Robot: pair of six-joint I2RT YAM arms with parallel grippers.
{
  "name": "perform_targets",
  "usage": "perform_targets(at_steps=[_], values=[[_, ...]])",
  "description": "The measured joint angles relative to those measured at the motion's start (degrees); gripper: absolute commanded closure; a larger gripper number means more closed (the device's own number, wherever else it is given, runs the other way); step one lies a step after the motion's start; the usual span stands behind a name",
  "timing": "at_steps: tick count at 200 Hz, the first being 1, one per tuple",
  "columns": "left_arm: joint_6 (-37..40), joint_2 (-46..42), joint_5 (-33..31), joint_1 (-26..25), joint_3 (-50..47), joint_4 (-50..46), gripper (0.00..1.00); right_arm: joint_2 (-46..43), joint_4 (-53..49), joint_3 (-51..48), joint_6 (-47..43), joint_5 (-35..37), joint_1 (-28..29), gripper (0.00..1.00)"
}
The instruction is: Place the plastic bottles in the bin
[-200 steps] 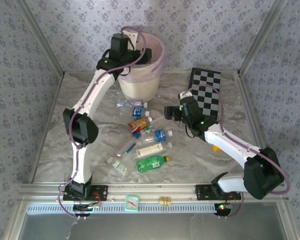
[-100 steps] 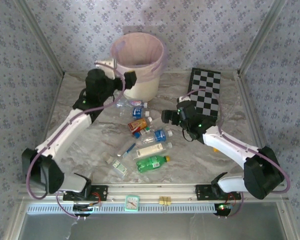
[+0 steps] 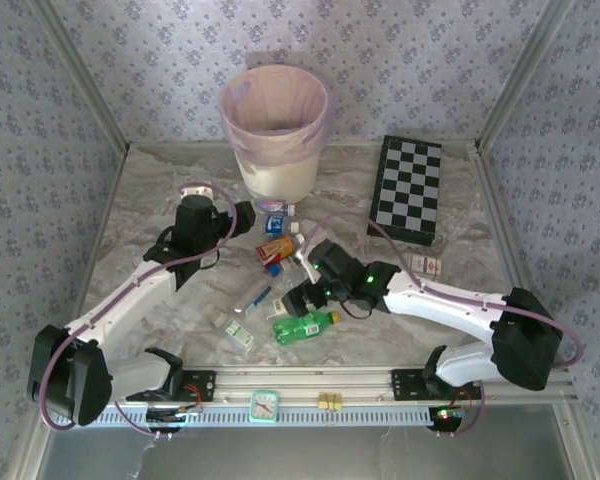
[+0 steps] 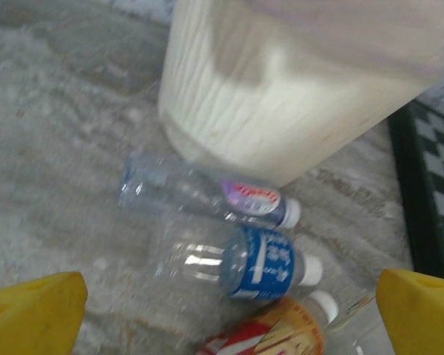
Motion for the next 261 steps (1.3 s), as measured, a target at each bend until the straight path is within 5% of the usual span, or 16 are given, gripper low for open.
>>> perform_targets(at_steps=[60,261], values=[[-5.0,-0.3,-1.4,0.8,-2.8,-0.7,0.00,1.4,-7.5,1.2,-2.7,1.7,9.5,0.01],[-6.0,0.5,-1.4,2.4,-2.8,-0.5,0.00,18.3,-10.4,6.3,-17.5,12.2,14.4,0.21]])
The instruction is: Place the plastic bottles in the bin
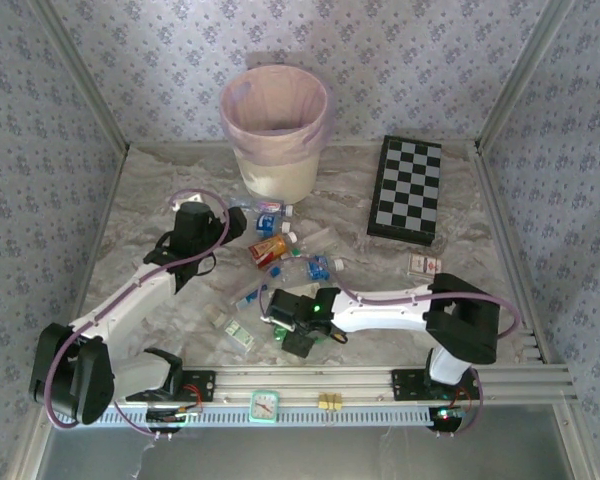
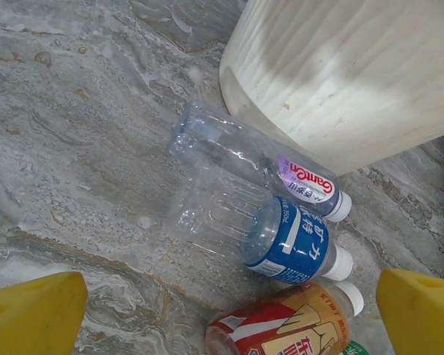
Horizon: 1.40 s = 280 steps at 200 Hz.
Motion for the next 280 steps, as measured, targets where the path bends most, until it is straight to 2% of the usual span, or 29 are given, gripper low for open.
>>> perform_targets(at_steps=[32,86,134,183,231,280], values=[[-0.3,0.0,0.0,0.4,0.0,0.0,0.00,1.2,0.0,0.0,-1.0,0.3,0.1,0.29],[-0.6,-0.1,-0.8,2.2,-0.4,0.0,0.00,1.6,0.1,0.6,-2.0,0.6,0.1,0.51],[-2.8,-2.3,-1.5,7.3,-2.4,0.1,0.00,-1.1,0.0,2.4,-1.8,-1.8,-1.1,0.55],[-5.2,-5.1,-1.5,11.5,-5.9,0.6,0.00,-7.8,0.5,9.3,-0.7,-8.6,-10.3,0.56],[-6.2,-5.4,-1.0,13.5,-7.6,1.4,0.00,-7.1,3.6,20.8,-0.5,-10.4,-20.7,0.56],[-6.3,-5.4,0.2,14.3,-8.3,1.7,0.00,-1.2,9.4,34.9,-2.3,-9.7,-26.9,0.57]])
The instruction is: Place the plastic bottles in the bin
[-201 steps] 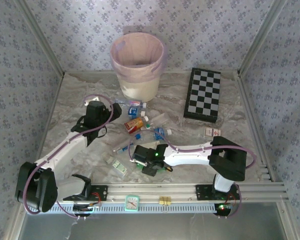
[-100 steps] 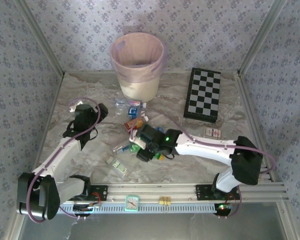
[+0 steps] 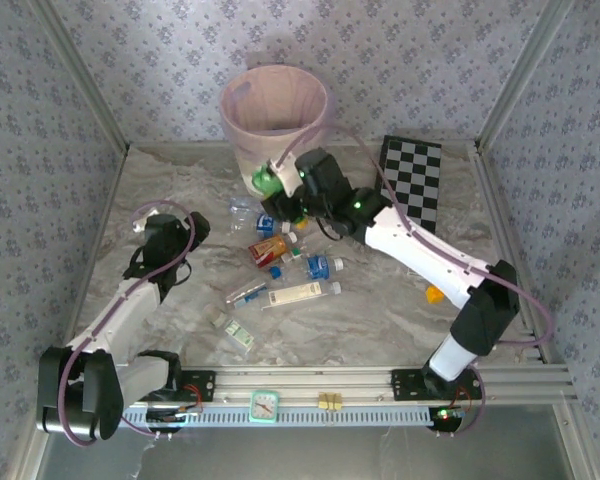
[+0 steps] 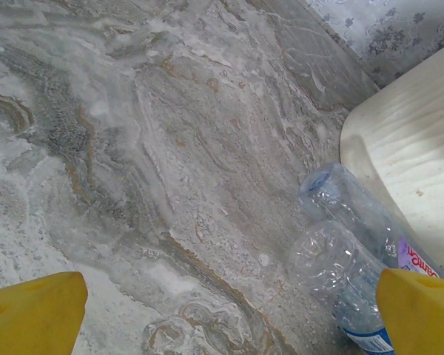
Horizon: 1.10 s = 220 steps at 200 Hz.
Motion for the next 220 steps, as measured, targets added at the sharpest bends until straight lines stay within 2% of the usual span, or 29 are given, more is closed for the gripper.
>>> perform_targets(at_steps=[58,123,175,220], values=[[0.7,-2.3,1.2,0.0,-1.0,0.3,0.00,9.2,8.5,15.2,-0.1,-0.7,-6.9,0.57],[1.0,-4.1,3.0,0.0,-2.7,0.2,0.00,23.9,12.5,35.5,-0.9,0.2,-9.0,0.57],[1.2,-5.0,3.1,0.0,-2.9,-0.2,0.00,30.8,12.5,42.1,-0.9,0.0,-10.6,0.56],[1.2,-5.0,3.1,0.0,-2.9,-0.2,0.00,35.7,11.8,44.0,-0.8,0.4,-11.3,0.52]])
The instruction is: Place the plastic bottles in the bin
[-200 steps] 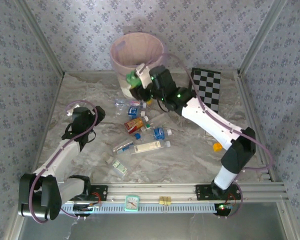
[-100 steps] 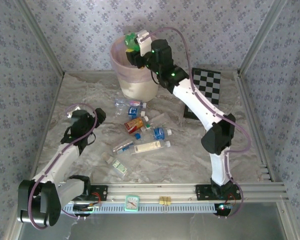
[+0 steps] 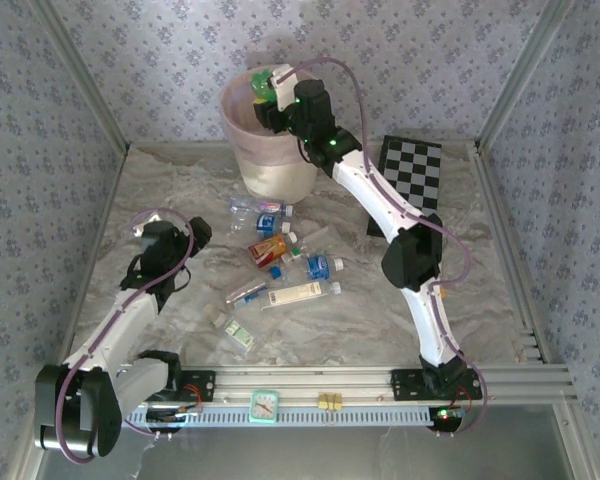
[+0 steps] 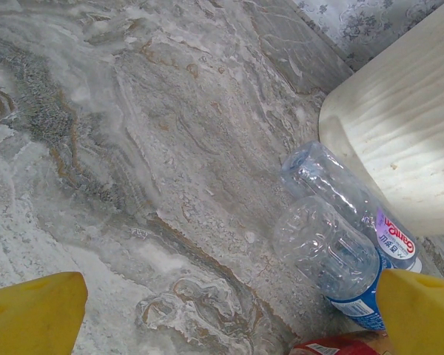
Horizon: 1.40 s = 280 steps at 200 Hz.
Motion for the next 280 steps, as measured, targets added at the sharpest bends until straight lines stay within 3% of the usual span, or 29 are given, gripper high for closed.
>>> perform_targets(at_steps=[31,78,110,147,212,249,280], values=[[0.2,0.0,0.6,0.0,0.0,0.0,0.00,3.3,-0.4,1.2,0.1,0.7,-0.2,0.45],[0.3,0.0,0.9,0.0,0.0,0.0,0.00,4.7,-1.6,4.5,0.3,1.9,-0.2,0.09],[0.4,0.0,1.4,0.0,0.0,-0.4,0.00,4.7,-1.6,5.2,0.4,1.9,-0.2,0.00],[0.4,0.0,2.2,0.0,0.1,-1.6,0.00,3.5,-3.1,4.4,-0.3,2.4,0.4,0.00],[1.2,-4.2,3.1,-1.7,2.5,-8.6,0.00,-18.5,-0.4,-20.2,-1.2,6.9,4.8,0.00],[1.1,-7.6,2.7,-8.1,4.5,-17.0,0.00,-31.2,4.0,-38.8,2.1,10.0,5.2,0.00],[-0.5,-9.2,2.7,-14.1,4.6,-25.8,0.00,-36.8,4.9,-51.9,6.0,14.1,4.9,0.00]])
